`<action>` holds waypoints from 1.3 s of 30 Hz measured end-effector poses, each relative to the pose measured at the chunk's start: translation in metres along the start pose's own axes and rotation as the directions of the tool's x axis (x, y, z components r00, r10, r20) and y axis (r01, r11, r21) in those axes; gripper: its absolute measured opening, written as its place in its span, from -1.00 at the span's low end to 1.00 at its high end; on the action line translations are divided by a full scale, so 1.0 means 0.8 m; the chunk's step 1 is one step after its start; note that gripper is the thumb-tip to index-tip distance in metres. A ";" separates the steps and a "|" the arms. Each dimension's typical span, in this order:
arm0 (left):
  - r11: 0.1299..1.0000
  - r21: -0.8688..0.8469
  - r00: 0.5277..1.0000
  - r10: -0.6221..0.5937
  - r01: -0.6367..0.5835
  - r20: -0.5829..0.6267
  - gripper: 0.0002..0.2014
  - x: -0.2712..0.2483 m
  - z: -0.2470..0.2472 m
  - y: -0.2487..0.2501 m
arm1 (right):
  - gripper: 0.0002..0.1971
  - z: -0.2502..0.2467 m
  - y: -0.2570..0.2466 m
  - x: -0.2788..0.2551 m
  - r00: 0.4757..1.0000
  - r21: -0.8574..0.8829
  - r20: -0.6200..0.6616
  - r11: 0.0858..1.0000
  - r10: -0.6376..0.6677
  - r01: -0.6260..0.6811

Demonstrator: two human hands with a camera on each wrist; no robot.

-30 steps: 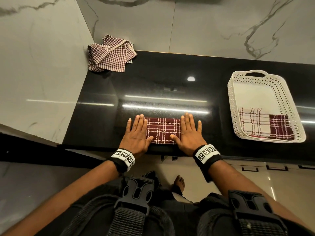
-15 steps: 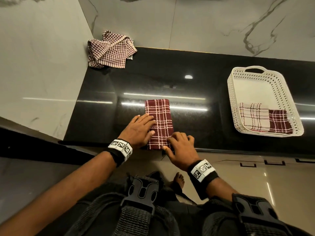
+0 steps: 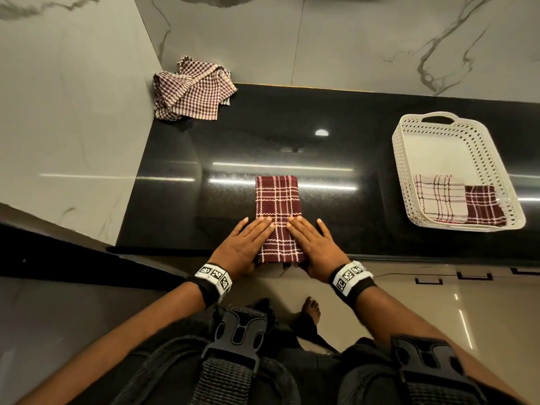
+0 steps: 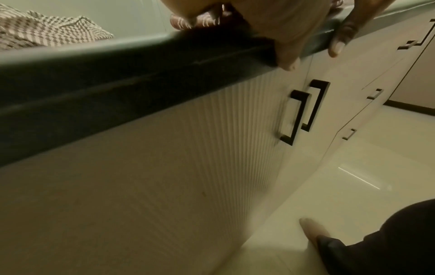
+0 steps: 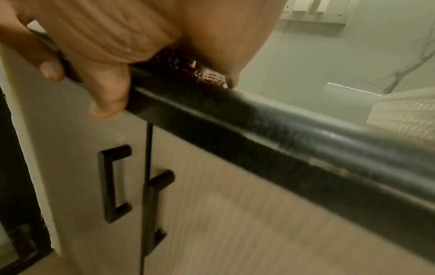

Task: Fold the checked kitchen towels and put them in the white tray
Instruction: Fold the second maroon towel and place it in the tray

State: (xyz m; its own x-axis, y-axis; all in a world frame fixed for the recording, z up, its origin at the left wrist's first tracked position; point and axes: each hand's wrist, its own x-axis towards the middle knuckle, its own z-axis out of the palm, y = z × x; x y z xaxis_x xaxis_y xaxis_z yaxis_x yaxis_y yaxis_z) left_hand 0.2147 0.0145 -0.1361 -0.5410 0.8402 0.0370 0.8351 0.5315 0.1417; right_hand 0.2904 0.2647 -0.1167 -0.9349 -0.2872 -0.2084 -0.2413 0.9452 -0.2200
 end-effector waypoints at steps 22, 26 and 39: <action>0.545 -0.500 0.695 -0.697 0.673 0.177 -0.77 0.104 -0.061 -0.017 | -0.71 -0.053 -0.034 0.098 0.703 0.581 -0.069 0.602 0.708 -0.548; 0.500 -0.547 0.658 -0.742 0.671 0.129 -0.75 0.104 -0.068 -0.010 | -0.72 -0.062 -0.026 0.096 0.694 0.615 -0.121 0.602 0.710 -0.509; 0.969 0.014 0.964 -0.248 0.248 0.096 -0.31 0.089 -0.029 -0.028 | -0.27 -0.035 -0.027 0.084 0.958 0.058 -0.016 0.957 0.287 -0.286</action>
State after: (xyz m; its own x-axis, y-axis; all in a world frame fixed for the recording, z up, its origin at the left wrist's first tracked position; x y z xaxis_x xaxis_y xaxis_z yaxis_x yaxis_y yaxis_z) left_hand 0.1553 0.0598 -0.1135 -0.7189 0.6887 -0.0941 0.6765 0.7243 0.1331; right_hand 0.2260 0.2291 -0.0994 -0.9688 -0.0012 -0.2478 0.0515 0.9771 -0.2063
